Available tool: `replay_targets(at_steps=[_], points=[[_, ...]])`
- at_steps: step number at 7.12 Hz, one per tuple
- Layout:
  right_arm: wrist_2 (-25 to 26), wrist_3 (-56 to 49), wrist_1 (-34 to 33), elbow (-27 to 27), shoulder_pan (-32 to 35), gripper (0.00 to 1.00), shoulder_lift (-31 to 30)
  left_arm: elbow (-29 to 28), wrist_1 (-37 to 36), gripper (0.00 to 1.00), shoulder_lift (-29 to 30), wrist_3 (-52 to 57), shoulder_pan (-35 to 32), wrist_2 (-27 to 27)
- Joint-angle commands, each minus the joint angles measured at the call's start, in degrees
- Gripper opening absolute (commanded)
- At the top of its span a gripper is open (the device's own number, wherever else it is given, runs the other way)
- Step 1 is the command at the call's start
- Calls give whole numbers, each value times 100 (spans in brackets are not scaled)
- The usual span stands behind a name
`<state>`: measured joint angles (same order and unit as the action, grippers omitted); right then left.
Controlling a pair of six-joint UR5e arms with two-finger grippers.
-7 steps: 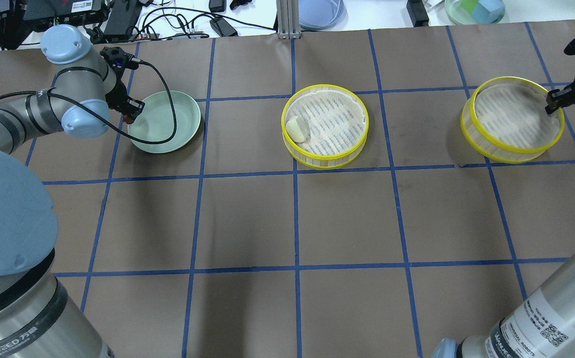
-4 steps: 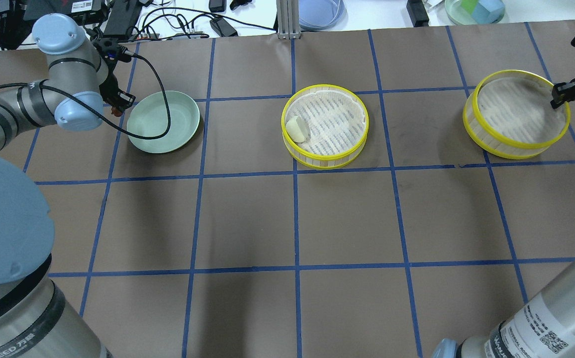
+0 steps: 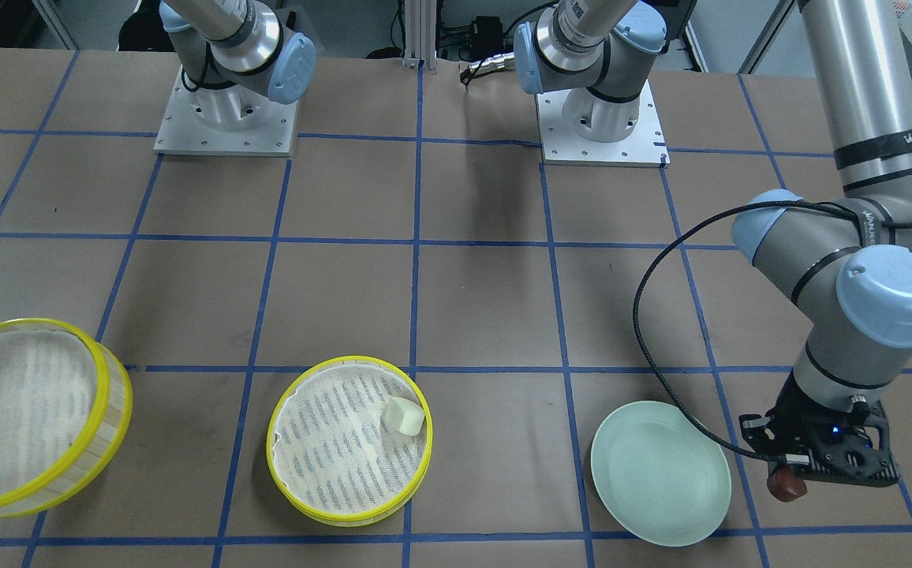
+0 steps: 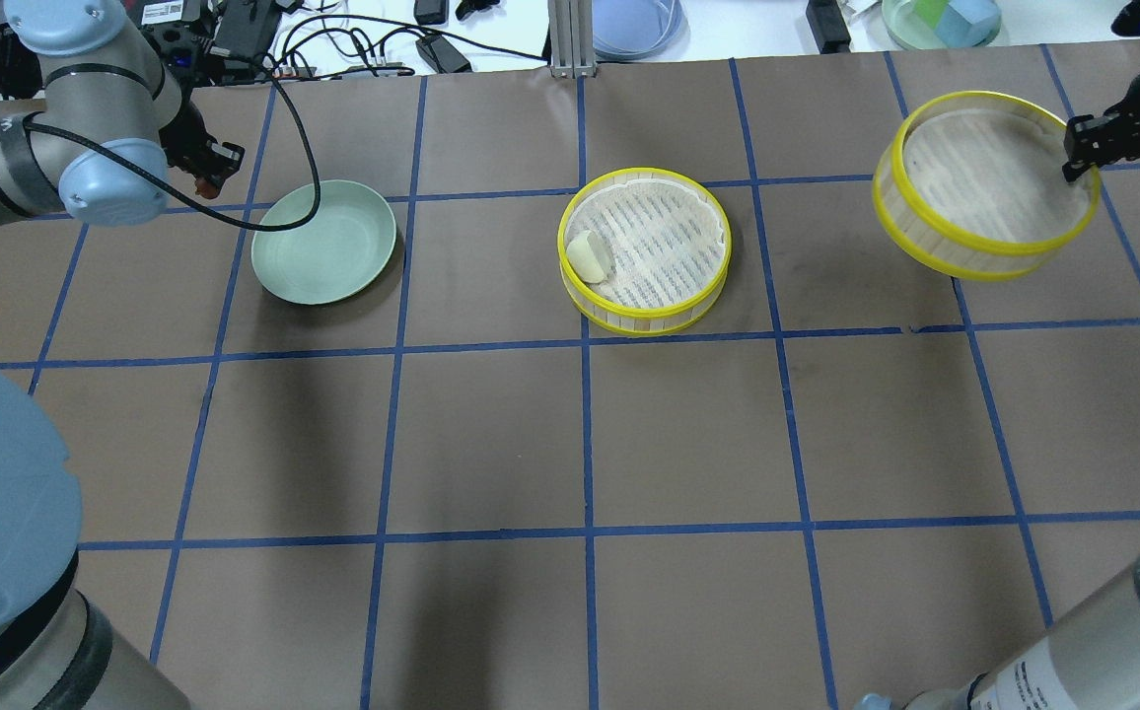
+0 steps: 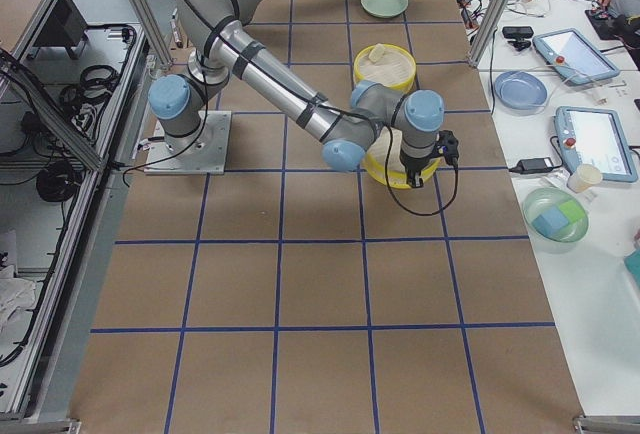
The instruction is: Stack buns with steamer
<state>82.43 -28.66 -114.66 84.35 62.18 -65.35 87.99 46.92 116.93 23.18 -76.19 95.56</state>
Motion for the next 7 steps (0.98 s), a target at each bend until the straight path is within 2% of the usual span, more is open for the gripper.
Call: replay_targets(at_steps=[1,3,4,5,6,7], points=[[1,1234,-12,406,905,0,-521,-28,98,0,-258,-847,-35,-247],[10,2367,5,433,1775,0,-663,-28,282,0,-460,-1611,-141,-239],[297,3044,-64,520,2372,0,-672,-19,335,0,-478,-1641,-150,-213],[605,3599,-483,582,2891,0,-646,-10,344,0,-478,-1833,-159,-204],[590,3918,-565,626,3148,0,-567,-10,344,0,-487,-2095,-194,-222],[555,4034,-923,653,3186,0,-358,16,344,0,-478,-2098,-185,-222]])
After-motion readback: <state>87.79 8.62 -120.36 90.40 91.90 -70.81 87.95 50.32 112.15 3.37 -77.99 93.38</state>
